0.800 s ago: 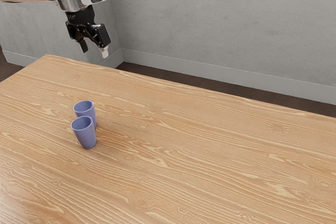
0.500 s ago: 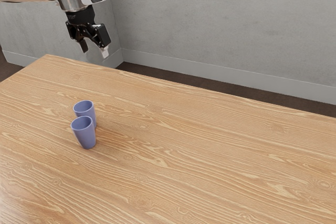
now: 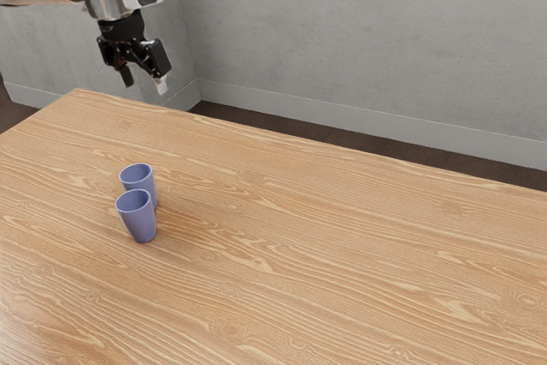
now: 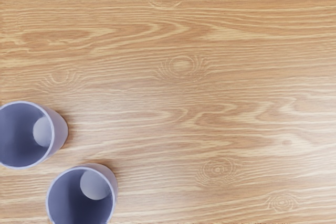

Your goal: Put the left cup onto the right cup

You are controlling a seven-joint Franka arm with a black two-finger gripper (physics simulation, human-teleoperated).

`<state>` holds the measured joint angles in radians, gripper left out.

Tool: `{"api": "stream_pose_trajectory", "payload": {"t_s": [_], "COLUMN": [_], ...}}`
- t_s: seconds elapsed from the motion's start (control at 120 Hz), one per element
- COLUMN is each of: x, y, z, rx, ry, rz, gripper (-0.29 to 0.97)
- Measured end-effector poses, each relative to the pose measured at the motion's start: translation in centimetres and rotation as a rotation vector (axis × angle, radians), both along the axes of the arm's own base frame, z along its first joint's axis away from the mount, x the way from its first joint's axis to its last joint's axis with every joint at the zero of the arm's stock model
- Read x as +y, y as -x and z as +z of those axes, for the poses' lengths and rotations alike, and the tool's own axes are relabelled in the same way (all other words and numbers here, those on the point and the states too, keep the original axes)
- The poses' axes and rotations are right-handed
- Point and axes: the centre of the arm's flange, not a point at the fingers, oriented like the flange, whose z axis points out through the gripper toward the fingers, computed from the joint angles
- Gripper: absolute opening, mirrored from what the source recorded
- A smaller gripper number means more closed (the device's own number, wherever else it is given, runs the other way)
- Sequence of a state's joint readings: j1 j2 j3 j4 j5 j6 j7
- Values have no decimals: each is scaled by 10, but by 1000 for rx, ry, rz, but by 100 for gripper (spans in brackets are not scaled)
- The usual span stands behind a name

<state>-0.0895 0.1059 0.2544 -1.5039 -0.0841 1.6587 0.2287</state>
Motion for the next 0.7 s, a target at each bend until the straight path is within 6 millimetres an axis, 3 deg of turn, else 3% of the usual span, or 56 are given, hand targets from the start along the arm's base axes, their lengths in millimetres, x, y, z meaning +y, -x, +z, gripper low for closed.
{"api": "stream_pose_trajectory", "payload": {"t_s": [0.208, 0.333, 0.7], "x": [54, 71, 130], "y": [13, 13, -4], "z": [-4, -13, -74], "rx": [33, 52, 113], "ry": [19, 15, -8], "rz": [92, 103, 130], "gripper": [68, 68, 68]}}
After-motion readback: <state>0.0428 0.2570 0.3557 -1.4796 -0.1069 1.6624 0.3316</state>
